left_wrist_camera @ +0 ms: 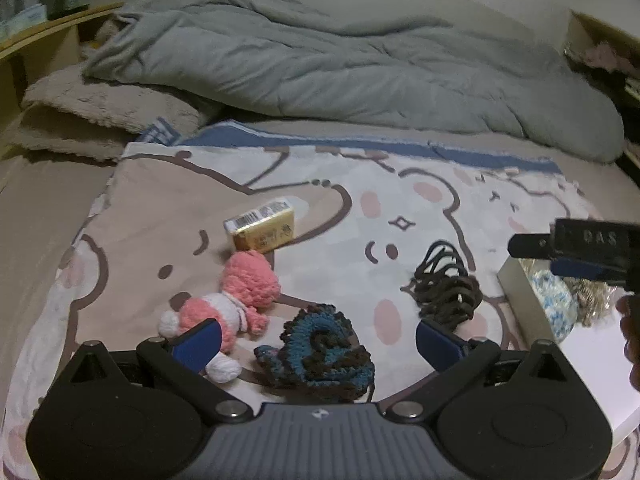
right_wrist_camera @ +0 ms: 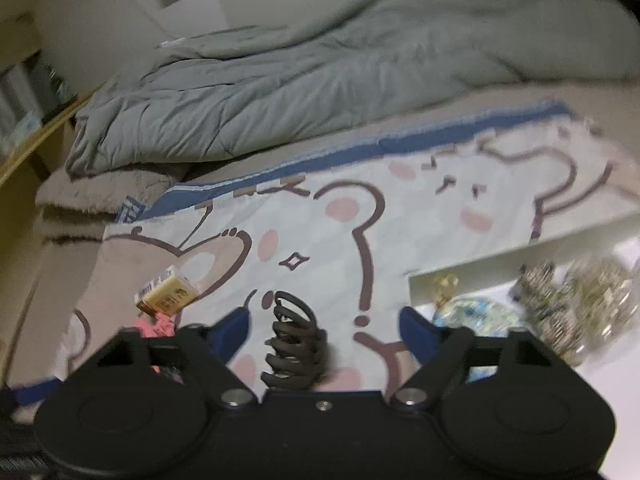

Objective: Organize objects
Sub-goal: 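Move both tools back toward the scrunchie and black claw clip, then grasp the blue-brown scrunchie with the left tool while the right tool grasps the black claw clip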

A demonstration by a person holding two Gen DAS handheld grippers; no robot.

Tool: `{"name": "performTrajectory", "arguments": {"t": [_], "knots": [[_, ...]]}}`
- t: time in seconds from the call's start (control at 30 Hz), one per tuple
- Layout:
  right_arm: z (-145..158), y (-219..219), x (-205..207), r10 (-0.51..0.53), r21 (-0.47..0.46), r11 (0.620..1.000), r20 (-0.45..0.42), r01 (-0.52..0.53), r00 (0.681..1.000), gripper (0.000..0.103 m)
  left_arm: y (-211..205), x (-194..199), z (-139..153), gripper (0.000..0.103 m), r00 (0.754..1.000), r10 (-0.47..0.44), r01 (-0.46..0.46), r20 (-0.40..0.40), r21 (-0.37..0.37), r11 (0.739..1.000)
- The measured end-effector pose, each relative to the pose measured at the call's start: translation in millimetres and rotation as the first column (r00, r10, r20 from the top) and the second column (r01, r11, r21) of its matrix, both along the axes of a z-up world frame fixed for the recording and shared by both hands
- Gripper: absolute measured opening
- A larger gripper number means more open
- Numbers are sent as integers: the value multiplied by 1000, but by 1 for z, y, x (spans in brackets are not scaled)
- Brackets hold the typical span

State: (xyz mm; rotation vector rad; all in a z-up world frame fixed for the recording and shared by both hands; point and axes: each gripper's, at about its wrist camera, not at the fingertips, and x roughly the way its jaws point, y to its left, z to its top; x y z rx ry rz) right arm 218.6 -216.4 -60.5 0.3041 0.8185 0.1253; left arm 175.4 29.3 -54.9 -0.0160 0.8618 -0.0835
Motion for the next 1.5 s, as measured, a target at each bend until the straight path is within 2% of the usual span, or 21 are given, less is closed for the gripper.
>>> {"name": "performTrajectory", "arguments": {"t": [0.13, 0.17, 0.4, 0.5, 0.6, 0.73, 0.87, 0.97, 1.17, 1.23, 1.5], "knots": [[-15, 3, 12, -6, 13, 1000, -60, 6, 998, 51, -7, 11, -12, 93, 999, -27, 28, -36, 28, 999], [-18, 3, 14, -8, 15, 1000, -71, 9, 997, 50, -8, 14, -15, 92, 999, -33, 34, -43, 33, 999], [-35, 4, 28, 5, 116, 993, -120, 9, 993, 50, -15, 27, -35, 92, 993, -67, 76, -98, 82, 994], [-42, 10, 33, 22, 109, 994, -139, -6, 990, 51, -17, 31, -43, 87, 990, -73, 85, -124, 94, 992], [-49, 16, 38, 35, 115, 993, -159, -17, 987, 51, -15, 36, -51, 79, 985, -74, 88, -156, 81, 993], [-56, 18, 42, 46, 153, 988, -176, -19, 983, 51, -12, 39, -58, 75, 984, -59, 70, -170, 59, 996], [-64, 25, 46, 69, 142, 989, -205, -40, 976, 51, -9, 43, -61, 70, 984, -46, 53, -174, 35, 998], [-66, 30, 47, 76, 125, 991, -205, -51, 976, 49, -7, 45, -61, 62, 984, -41, 43, -176, 4, 999], [-60, 32, 45, 88, 84, 994, -184, -74, 979, 49, -5, 44, -54, 49, 986, -20, 18, -165, -14, 1000], [-56, 31, 42, 95, 65, 994, -168, -85, 981, 49, -5, 41, -48, 34, 988, -23, 20, -154, -25, 999], [-24, 28, 20, 141, 50, 989, -91, -136, 986, 49, -5, 26, -26, 27, 993, -26, 21, -115, -50, 999]]}}
